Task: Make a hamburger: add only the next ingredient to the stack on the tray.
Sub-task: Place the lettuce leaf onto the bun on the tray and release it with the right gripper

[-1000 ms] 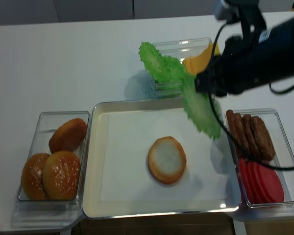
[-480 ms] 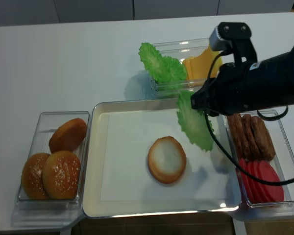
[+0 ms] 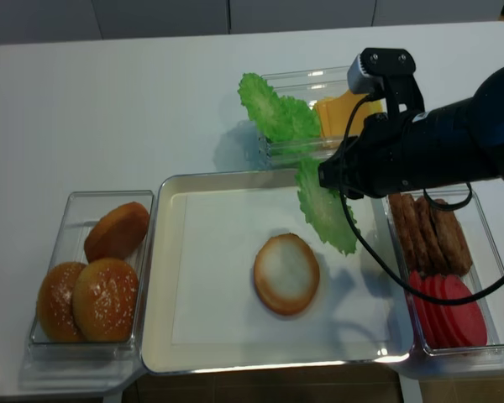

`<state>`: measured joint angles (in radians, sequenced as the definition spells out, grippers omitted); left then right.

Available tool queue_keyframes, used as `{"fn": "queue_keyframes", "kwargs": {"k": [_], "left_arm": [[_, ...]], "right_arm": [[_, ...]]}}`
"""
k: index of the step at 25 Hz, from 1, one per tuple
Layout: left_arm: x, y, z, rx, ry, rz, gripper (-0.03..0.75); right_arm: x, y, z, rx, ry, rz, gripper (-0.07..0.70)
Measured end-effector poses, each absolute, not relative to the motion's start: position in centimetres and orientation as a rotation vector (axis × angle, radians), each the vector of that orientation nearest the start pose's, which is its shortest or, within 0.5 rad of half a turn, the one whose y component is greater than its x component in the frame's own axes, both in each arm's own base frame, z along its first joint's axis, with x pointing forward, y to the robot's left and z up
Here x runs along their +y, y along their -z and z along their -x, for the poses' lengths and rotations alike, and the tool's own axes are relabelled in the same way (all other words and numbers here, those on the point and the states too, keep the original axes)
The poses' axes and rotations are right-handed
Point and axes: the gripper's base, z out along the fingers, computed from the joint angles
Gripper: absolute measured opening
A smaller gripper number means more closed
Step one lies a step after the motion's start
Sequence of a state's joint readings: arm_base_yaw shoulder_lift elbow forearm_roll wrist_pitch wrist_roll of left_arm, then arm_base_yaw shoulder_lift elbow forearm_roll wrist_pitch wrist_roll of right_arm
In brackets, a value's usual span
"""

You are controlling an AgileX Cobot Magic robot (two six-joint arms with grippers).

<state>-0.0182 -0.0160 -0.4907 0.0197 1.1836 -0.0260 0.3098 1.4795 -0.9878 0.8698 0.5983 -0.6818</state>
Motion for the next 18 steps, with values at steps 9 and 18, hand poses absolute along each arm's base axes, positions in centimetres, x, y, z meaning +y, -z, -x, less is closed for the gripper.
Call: {"fn": "queue_keyframes", "kwargs": {"k": [9,18], "left_arm": [[0.2,-26.5,1.2,2.16,0.002,0.011,0.419],[0.2,-26.5,1.2,2.16,0.002,0.011,0.419]], "right_arm": [[13.7,-25.4,-28.8,2.407,-0.798,0.42,0.036],[14.4,-25.3,-28.7,2.41,-0.919,0.409,0.036]]}}
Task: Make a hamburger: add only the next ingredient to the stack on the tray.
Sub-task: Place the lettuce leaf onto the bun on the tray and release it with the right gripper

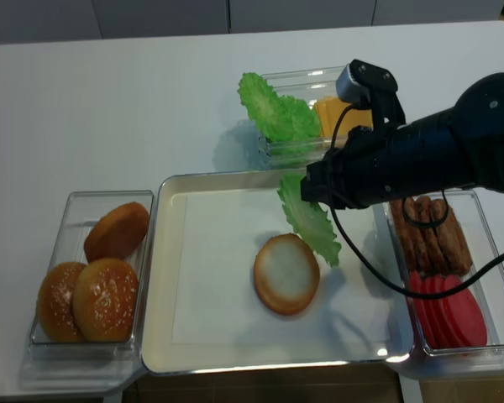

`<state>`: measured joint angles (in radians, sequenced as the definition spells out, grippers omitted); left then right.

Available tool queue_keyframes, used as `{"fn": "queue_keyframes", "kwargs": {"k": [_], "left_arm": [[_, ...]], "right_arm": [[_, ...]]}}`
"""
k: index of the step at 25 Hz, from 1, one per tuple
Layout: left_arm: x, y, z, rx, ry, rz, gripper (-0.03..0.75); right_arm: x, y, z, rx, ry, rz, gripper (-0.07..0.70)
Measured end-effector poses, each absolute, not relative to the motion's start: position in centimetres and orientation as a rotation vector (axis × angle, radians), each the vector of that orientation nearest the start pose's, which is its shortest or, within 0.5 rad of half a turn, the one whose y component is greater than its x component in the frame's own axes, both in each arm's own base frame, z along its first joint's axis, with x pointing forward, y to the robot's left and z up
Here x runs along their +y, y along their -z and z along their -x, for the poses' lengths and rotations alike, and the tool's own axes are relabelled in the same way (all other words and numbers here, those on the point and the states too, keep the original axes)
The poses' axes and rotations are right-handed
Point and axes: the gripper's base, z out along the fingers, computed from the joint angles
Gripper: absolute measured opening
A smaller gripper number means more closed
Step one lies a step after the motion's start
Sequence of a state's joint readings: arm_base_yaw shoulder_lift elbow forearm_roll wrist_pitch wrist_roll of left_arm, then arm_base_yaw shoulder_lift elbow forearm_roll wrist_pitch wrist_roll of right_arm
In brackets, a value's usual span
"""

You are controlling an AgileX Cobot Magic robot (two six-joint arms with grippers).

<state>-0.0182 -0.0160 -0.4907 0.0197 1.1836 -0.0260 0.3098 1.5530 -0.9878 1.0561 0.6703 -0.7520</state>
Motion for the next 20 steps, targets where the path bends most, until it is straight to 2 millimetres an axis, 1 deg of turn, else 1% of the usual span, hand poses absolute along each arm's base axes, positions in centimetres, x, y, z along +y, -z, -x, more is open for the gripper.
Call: {"fn": "queue_keyframes", "kwargs": {"k": [4,9,12,14,15,20], "left_arm": [[0.19,-26.5,1.19,2.16,0.002,0.011,0.419],[0.19,-26.5,1.19,2.16,0.002,0.011,0.419],[0.19,-26.5,1.19,2.16,0.002,0.011,0.419],[0.19,-26.5,1.19,2.16,0.002,0.011,0.419],[0.19,-26.5,1.19,2.16,0.002,0.011,0.419],[0.19,-26.5,1.19,2.16,0.002,0.011,0.419]], "right_arm": [[14.6,-24.54,-28.76,2.442,-0.956,0.407,0.036],[14.72,-24.47,-28.68,2.45,-0.982,0.408,0.036],[14.76,-24.49,-28.64,2.451,-0.991,0.408,0.061],[14.78,-24.49,-28.59,2.453,-0.996,0.411,0.12],[14.8,-24.49,-28.55,2.455,-1.001,0.415,0.167],[14.87,-24.5,-28.4,2.461,-1.018,0.426,0.459]]}}
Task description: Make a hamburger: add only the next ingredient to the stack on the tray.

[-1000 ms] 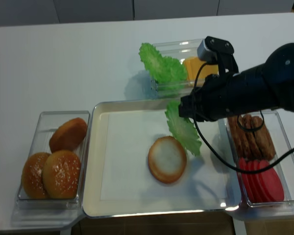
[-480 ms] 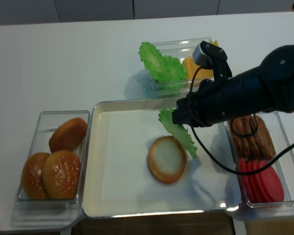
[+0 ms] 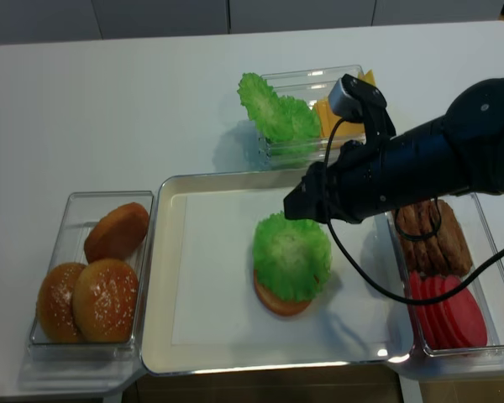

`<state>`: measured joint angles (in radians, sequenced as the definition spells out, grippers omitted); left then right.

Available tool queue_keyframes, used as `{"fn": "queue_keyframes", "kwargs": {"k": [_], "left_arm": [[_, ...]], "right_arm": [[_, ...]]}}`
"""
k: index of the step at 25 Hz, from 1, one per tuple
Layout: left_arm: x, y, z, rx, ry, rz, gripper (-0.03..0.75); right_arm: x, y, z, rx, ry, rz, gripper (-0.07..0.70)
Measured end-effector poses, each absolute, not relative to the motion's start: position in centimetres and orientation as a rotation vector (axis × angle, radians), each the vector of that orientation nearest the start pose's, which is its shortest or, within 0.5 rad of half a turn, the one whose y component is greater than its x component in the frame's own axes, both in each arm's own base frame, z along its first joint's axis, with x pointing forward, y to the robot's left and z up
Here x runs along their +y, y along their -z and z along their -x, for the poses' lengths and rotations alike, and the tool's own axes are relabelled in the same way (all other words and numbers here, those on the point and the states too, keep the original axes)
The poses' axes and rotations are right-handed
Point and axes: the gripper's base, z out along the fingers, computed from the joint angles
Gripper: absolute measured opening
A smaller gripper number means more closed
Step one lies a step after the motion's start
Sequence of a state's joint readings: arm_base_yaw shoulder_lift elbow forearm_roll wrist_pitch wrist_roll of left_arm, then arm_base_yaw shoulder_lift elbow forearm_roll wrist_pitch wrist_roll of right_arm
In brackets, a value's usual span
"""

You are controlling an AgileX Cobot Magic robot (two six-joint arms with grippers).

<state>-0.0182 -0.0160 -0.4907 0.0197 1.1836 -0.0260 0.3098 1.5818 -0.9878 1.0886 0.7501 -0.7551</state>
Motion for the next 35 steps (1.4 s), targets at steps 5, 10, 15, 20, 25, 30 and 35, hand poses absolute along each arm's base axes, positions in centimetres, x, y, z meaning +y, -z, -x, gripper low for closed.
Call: {"fn": "queue_keyframes", "kwargs": {"k": [5,10,15,20,25,30,35], "left_arm": [[0.2,-26.5,1.2,2.16,0.002,0.011,0.419],[0.2,-26.5,1.2,2.16,0.002,0.011,0.419],[0.2,-26.5,1.2,2.16,0.002,0.011,0.419],[0.2,-26.5,1.2,2.16,0.002,0.011,0.419],[0.2,-26.5,1.2,2.16,0.002,0.011,0.419],[0.2,-26.5,1.2,2.16,0.002,0.011,0.419],[0.2,-26.5,1.2,2.16,0.002,0.011,0.419]], "right_arm": [[14.9,-24.5,-28.3,2.456,-1.019,0.45,0.582],[14.8,-24.8,-28.1,2.451,-1.0,0.476,0.592],[13.8,-26.8,-27.6,2.496,-0.847,0.49,0.58],[11.9,-29.3,-26.0,2.539,-0.631,0.449,0.543],[9.6,-31.3,-23.5,2.592,-0.405,0.437,0.538],[7.5,-33.2,-20.8,2.619,-0.229,0.389,0.529],[5.9,-34.8,-18.2,2.621,-0.131,0.334,0.524]]}}
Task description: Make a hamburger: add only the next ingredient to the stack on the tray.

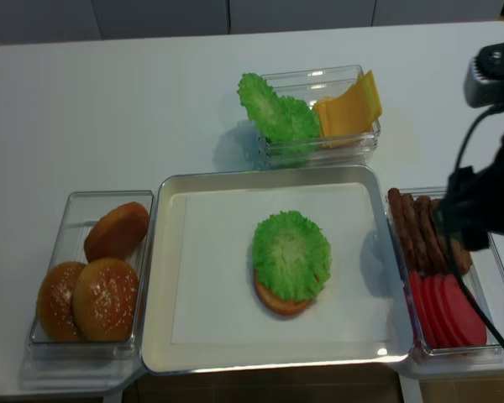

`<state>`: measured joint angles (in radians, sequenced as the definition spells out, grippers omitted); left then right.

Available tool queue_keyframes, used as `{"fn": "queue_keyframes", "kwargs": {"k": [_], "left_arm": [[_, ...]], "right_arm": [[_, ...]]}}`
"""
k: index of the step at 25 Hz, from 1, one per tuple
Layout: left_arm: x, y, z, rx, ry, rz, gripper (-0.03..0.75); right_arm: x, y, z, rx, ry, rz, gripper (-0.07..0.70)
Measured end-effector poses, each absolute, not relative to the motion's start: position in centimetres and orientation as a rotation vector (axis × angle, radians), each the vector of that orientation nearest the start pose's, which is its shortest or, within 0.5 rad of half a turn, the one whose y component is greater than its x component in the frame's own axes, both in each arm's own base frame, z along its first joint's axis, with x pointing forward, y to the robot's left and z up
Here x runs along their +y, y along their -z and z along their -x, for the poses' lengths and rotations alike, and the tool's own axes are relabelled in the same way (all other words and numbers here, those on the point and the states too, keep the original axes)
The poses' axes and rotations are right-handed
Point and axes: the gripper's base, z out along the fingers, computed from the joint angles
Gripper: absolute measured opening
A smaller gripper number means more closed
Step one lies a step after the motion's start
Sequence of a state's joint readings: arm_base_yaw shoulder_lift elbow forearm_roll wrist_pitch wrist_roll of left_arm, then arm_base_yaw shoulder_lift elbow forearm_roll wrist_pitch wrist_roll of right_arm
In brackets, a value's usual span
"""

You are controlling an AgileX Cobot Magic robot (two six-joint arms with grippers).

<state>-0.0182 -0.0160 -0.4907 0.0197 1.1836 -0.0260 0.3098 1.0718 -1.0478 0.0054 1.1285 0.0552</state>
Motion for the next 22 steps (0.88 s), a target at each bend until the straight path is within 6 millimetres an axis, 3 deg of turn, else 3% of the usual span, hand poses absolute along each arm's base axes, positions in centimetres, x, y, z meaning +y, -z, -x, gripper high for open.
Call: {"fn": "queue_keyframes", "kwargs": {"k": [12,22], "left_arm": [[0.2,-26.5,1.2,2.16,0.002,0.011,0.419],[0.2,-26.5,1.2,2.16,0.002,0.011,0.419]], "right_arm": [[3.2,-38.4,-10.6,2.467,-0.144,0.285,0.523],[1.5,-34.0,-3.9,2.398,-0.215,0.271,0.523]]}}
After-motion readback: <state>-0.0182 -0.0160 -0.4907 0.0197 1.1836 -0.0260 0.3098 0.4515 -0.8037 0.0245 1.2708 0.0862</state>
